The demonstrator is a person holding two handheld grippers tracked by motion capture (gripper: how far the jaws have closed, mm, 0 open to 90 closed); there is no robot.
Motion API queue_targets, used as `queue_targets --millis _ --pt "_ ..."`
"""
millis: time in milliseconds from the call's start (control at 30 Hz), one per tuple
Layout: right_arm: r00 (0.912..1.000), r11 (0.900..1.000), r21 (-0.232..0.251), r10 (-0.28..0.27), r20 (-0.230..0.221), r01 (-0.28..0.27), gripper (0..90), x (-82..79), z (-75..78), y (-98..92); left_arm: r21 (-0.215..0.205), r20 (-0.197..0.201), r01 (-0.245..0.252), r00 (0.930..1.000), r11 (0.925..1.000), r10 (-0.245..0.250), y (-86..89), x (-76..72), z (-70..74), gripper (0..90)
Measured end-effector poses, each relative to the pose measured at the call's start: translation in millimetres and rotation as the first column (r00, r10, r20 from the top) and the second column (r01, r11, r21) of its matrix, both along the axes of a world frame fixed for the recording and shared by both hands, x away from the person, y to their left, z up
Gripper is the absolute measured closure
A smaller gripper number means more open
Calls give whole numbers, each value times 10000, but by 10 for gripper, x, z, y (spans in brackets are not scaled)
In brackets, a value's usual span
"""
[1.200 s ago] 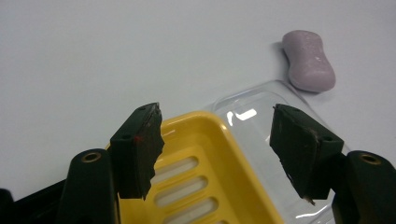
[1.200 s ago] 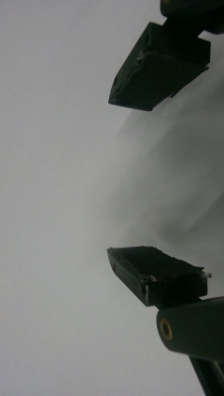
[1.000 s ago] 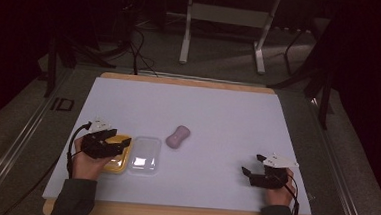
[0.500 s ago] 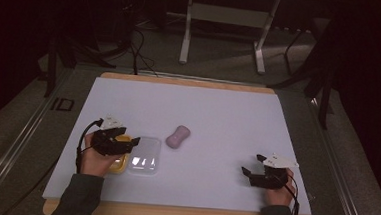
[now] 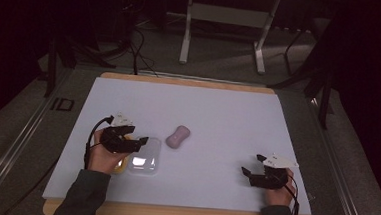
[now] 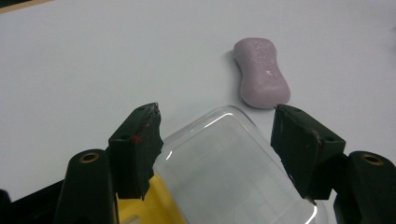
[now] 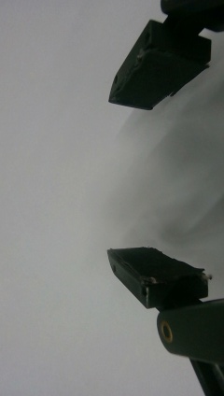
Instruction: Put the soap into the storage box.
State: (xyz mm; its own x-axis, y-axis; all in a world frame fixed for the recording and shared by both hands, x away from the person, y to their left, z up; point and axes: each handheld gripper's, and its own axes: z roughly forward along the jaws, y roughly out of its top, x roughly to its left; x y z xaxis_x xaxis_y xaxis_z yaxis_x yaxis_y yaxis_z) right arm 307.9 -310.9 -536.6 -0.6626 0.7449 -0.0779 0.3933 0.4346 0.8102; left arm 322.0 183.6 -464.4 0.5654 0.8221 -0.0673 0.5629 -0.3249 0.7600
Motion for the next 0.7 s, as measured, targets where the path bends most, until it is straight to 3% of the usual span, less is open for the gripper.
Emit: queue_targets --millis 700 --pt "10000 10000 -16 -6 -39 6 207 -1 2 1 534 -269 657 9976 9964 -644 -250 131 57 337"
